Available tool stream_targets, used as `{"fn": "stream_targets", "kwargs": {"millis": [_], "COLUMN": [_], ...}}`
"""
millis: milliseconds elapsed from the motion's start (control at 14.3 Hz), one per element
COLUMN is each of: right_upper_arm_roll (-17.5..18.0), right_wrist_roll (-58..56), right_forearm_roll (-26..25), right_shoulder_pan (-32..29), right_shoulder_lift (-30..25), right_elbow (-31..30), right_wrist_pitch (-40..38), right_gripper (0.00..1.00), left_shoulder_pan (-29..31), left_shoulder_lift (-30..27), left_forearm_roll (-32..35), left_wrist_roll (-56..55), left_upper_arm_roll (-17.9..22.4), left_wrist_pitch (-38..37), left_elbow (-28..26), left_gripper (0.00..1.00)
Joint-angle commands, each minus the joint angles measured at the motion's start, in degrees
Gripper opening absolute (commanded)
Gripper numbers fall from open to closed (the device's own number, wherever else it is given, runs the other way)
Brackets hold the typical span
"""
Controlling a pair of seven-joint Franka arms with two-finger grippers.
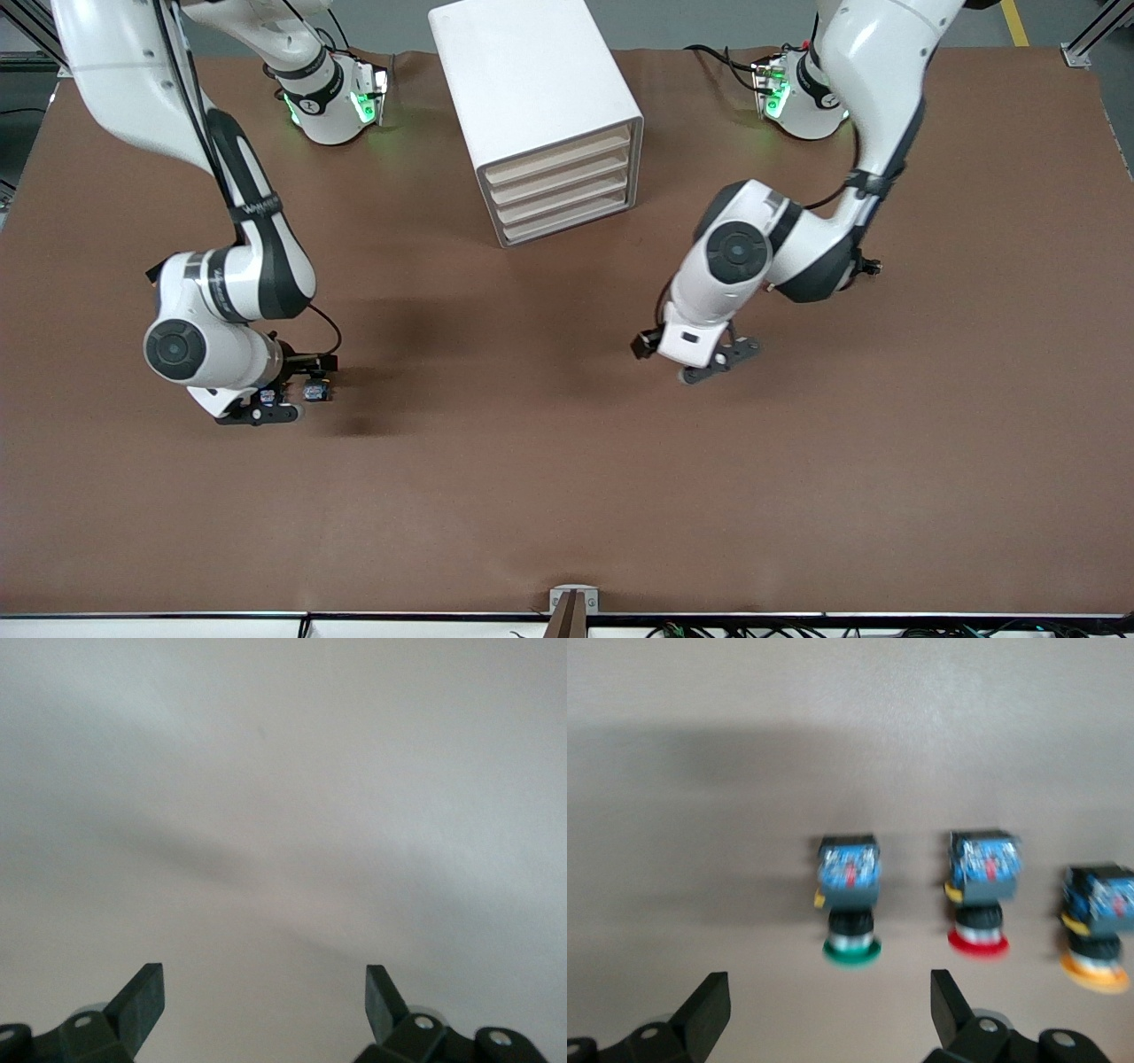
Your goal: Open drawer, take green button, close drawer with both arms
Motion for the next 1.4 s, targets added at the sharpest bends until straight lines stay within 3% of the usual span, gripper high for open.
{"fn": "stream_targets", "kwargs": {"millis": [0, 631, 911, 1122, 1332], "right_upper_arm_roll": [0.37, 0.11, -0.07, -0.16, -0.16], "right_wrist_roll": [3.1, 2.13, -2.25, -5.76, -9.91], "right_forearm_roll": [-0.06, -1.28, -1.99, -1.99, -1.73], "right_shoulder_pan": [1.0, 0.38, -1.9, -4.35, -7.35], "right_shoulder_lift": [-7.26, -26.77, -28.2, -28.11, -27.93], "right_elbow": [-1.57, -0.69, 4.48, 6.95, 8.89], "right_wrist_pitch": [-6.18, -22.71, -27.37, -27.74, -27.73], "right_gripper": [1.0, 1.0, 1.0, 1.0, 1.0], "left_shoulder_pan": [5.17, 19.94, 22.33, 24.62, 23.4], "left_shoulder_lift": [-4.8, -13.15, -20.27, -24.14, -28.88], "left_forearm_roll": [1.19, 0.49, 0.31, -1.7, -4.78], "left_wrist_roll": [6.84, 31.28, 34.89, 44.1, 54.03], "left_upper_arm_roll": [-0.44, -0.79, -0.44, -0.53, 4.82], "left_wrist_pitch": [-5.49, -25.52, -29.58, -34.14, -35.9], "left_elbow": [0.38, 10.66, 10.93, 10.93, 8.14], "left_gripper": [1.0, 1.0, 1.0, 1.0, 1.0]}}
